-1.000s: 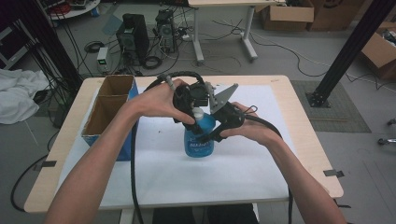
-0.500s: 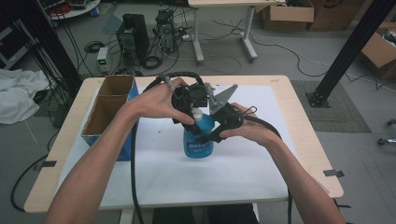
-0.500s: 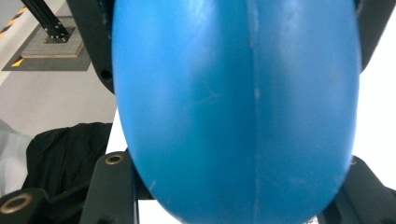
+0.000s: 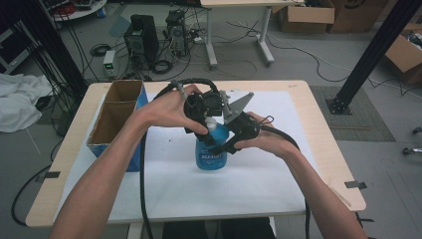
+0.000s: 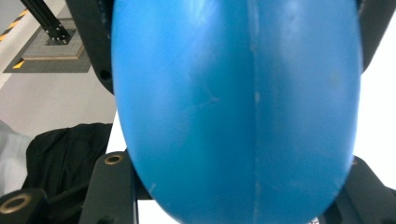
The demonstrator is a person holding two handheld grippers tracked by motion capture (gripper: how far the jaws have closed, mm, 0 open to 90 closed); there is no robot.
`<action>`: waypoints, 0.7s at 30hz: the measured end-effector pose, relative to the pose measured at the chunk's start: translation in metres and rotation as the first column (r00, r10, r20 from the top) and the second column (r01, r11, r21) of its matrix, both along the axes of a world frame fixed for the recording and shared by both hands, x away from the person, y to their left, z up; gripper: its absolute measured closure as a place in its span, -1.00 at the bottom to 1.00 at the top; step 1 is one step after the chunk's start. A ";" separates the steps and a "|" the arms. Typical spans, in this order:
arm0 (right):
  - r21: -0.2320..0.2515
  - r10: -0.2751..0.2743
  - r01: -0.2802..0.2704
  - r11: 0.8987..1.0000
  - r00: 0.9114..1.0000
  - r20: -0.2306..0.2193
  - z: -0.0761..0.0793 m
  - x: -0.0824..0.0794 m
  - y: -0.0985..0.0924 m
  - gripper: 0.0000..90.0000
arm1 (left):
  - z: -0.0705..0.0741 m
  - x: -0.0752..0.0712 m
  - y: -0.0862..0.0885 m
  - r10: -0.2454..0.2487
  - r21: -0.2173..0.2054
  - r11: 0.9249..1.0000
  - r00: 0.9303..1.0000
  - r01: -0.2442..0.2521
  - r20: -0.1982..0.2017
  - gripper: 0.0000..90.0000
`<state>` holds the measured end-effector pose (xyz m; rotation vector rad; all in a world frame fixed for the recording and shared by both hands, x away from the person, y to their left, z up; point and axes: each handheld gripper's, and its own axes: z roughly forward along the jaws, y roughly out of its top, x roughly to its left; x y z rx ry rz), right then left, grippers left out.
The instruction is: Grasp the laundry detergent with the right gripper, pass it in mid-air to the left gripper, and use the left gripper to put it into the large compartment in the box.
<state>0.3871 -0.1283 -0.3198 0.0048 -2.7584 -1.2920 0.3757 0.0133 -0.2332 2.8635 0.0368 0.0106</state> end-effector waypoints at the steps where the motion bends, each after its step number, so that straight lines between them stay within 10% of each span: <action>1: 0.001 -0.002 0.002 1.000 1.000 -0.002 -0.001 0.000 0.000 -0.03 | -0.001 0.000 0.000 -0.001 0.001 1.000 1.000 0.001 0.002 -0.15; 21: 0.018 -0.007 0.007 1.000 1.000 0.007 -0.005 -0.001 -0.002 -0.06 | -0.002 0.000 -0.001 0.000 0.002 1.000 1.000 0.000 0.001 -0.15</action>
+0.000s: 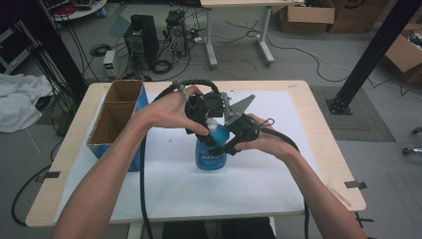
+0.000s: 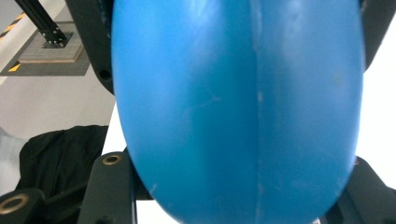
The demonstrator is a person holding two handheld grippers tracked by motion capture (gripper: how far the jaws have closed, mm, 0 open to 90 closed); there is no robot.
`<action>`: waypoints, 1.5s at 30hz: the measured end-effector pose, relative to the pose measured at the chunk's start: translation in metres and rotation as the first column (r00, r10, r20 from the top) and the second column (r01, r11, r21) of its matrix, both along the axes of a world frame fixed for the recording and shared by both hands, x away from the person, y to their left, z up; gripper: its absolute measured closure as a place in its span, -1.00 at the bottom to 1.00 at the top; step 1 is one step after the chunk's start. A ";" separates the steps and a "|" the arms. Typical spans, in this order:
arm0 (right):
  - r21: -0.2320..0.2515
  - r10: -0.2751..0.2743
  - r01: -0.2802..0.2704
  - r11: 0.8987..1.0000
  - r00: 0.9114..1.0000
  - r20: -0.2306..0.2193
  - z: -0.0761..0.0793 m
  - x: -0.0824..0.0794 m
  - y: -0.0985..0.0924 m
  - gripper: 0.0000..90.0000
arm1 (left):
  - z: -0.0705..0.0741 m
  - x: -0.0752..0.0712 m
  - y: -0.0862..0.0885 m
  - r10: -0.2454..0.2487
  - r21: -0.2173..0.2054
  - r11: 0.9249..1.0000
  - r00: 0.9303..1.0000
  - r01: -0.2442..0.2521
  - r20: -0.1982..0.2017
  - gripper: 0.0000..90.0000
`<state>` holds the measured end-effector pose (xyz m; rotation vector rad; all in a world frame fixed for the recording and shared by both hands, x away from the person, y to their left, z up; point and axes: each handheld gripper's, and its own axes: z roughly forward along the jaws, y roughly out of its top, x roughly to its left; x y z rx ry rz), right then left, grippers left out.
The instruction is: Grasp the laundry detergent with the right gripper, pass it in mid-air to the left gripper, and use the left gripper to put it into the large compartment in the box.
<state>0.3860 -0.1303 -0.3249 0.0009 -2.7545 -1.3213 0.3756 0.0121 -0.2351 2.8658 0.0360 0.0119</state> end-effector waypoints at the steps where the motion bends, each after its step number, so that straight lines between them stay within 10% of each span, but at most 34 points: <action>1: 0.001 0.001 -0.001 1.000 1.000 -0.003 0.000 0.000 0.000 -0.09 | 0.000 0.000 0.000 -0.002 0.007 1.000 1.000 0.002 0.003 -0.15; 29: -0.023 -0.063 0.062 0.998 0.998 -0.032 -0.004 0.003 -0.006 -0.67 | -0.001 0.001 0.006 0.025 0.019 1.000 0.999 -0.025 -0.019 -0.15; 45: -0.147 -0.168 0.169 0.975 0.986 0.018 0.005 0.003 -0.038 -0.66 | 0.019 0.009 0.027 0.178 0.046 0.983 0.984 -0.177 -0.015 -0.15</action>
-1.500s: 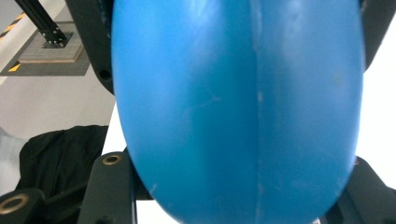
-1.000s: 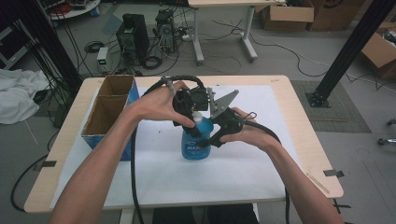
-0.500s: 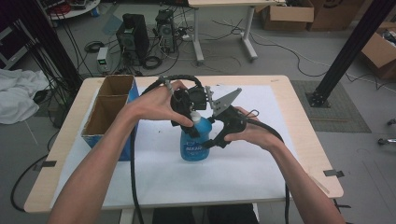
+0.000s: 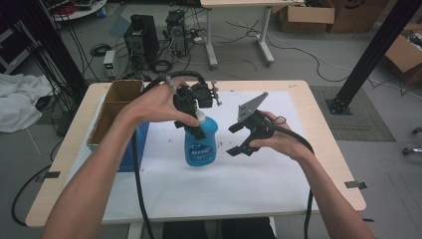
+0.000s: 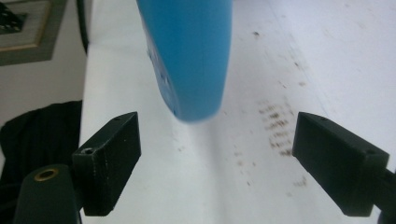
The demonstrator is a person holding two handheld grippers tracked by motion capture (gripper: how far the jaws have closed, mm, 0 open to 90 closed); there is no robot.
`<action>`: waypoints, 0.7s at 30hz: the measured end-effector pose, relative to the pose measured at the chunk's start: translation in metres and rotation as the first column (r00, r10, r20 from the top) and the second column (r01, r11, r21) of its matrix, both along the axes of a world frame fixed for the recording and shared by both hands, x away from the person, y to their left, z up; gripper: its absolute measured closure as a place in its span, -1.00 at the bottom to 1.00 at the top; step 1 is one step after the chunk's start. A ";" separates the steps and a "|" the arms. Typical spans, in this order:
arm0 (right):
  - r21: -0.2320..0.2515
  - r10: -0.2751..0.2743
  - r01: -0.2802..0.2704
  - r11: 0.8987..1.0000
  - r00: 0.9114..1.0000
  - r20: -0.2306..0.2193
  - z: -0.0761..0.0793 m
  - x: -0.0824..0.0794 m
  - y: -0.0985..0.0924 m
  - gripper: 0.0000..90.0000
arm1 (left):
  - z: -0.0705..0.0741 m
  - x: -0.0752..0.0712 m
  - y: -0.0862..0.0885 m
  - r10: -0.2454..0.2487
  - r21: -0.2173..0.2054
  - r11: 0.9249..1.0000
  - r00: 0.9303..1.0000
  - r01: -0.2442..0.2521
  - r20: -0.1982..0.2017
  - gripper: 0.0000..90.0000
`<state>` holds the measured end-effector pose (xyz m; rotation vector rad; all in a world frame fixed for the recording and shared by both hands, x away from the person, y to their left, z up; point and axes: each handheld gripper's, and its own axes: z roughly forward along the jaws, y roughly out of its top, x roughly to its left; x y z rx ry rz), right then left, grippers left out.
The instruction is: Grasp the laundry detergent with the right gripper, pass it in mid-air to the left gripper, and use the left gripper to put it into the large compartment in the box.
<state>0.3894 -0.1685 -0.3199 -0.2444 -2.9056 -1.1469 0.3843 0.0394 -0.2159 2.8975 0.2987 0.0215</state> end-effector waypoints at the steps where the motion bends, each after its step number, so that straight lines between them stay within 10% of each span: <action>1: -0.017 -0.016 0.016 1.000 1.000 0.008 0.000 0.000 -0.003 -0.66 | 0.002 0.001 0.002 0.019 0.001 1.000 1.000 -0.019 0.004 -0.15; 12: -0.159 -0.134 0.141 0.977 0.989 0.055 -0.009 0.000 -0.033 -0.63 | 0.022 0.014 0.027 0.248 0.000 0.969 0.969 -0.248 -0.001 -0.15; 19: -0.151 -0.160 0.166 0.975 0.986 0.050 -0.009 -0.002 -0.048 -0.63 | 0.043 0.018 0.044 0.390 0.006 0.921 0.921 -0.390 0.004 -0.15; 20: -0.151 -0.162 0.168 0.974 0.985 0.053 -0.007 -0.003 -0.051 -0.63 | 0.051 0.019 0.050 0.432 0.010 0.902 0.902 -0.432 0.002 -0.15; 21: -0.151 -0.162 0.168 0.974 0.985 0.053 -0.007 -0.003 -0.051 -0.63 | 0.051 0.019 0.050 0.432 0.010 0.902 0.902 -0.432 0.002 -0.15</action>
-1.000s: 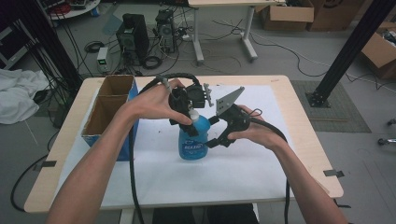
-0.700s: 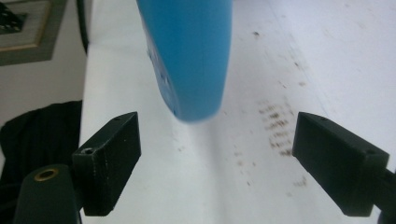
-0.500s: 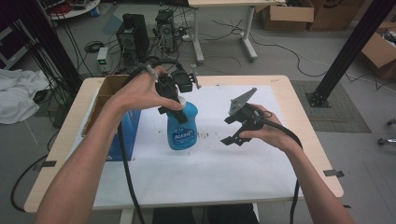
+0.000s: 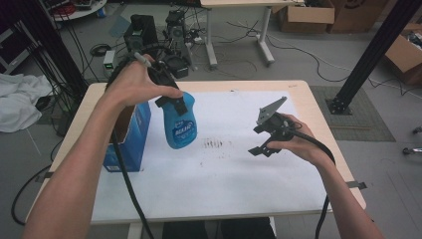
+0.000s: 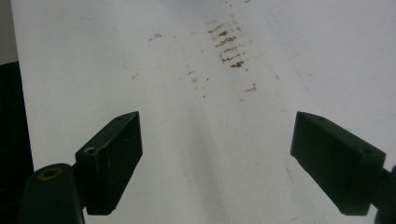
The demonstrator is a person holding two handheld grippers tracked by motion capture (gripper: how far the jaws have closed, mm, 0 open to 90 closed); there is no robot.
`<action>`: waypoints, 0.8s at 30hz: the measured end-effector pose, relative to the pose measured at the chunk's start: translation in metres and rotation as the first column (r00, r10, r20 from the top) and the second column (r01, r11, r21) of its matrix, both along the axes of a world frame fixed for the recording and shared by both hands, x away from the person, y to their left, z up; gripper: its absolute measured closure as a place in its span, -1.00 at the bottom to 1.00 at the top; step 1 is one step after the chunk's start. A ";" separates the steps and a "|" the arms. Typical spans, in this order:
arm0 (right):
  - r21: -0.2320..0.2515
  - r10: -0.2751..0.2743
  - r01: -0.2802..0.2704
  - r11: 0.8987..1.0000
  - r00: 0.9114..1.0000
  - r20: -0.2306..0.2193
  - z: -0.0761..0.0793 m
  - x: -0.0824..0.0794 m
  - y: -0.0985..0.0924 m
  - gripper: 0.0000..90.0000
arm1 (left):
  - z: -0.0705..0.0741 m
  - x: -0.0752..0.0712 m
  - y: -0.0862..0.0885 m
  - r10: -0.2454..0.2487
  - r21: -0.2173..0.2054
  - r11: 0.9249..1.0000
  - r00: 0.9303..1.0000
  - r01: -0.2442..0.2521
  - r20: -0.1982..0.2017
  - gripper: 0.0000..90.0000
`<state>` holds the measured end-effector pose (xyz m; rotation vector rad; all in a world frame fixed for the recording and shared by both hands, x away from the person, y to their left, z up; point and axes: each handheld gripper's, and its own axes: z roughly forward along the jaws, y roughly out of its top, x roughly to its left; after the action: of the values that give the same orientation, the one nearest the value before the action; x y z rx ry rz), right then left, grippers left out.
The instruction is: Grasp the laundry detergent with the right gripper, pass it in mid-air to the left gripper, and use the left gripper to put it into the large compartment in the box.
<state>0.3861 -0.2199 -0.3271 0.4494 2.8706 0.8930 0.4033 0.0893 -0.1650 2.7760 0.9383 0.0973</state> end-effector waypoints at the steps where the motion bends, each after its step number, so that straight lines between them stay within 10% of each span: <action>1: -0.006 0.001 -0.001 1.000 1.000 0.000 0.002 -0.001 -0.003 -0.63 | 0.009 0.001 0.007 0.055 -0.009 0.998 0.998 -0.055 0.002 -0.15; 12: -0.021 0.005 -0.005 1.000 1.000 -0.008 0.000 -0.003 -0.004 -0.63 | 0.052 0.000 0.043 0.259 -0.020 0.966 0.965 -0.259 0.035 -0.15; 17: -0.024 0.002 -0.002 1.000 1.000 -0.005 0.000 -0.003 -0.005 -0.63 | 0.076 -0.002 0.075 0.391 -0.040 0.920 0.920 -0.389 0.032 -0.15; 19: -0.023 0.001 -0.001 1.000 1.000 -0.006 0.000 -0.003 -0.005 -0.63 | 0.078 -0.002 0.080 0.408 -0.034 0.913 0.912 -0.407 0.032 -0.15; 22: -0.020 0.010 -0.010 1.000 1.000 -0.004 0.001 -0.004 -0.003 -0.63 | 0.083 -0.003 0.097 0.477 -0.034 0.879 0.878 -0.476 0.040 -0.15; 23: -0.020 0.012 -0.012 1.000 1.000 -0.002 0.001 -0.004 -0.002 -0.63 | 0.084 -0.003 0.109 0.523 -0.038 0.852 0.851 -0.522 0.051 -0.15; 24: -0.020 0.012 -0.012 1.000 1.000 -0.002 0.001 -0.004 -0.002 -0.63 | 0.084 -0.003 0.109 0.523 -0.038 0.852 0.851 -0.522 0.051 -0.15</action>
<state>0.3817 -0.2222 -0.3264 0.4319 2.8845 0.8652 0.4002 0.1983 -0.0813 2.3986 1.6418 0.2477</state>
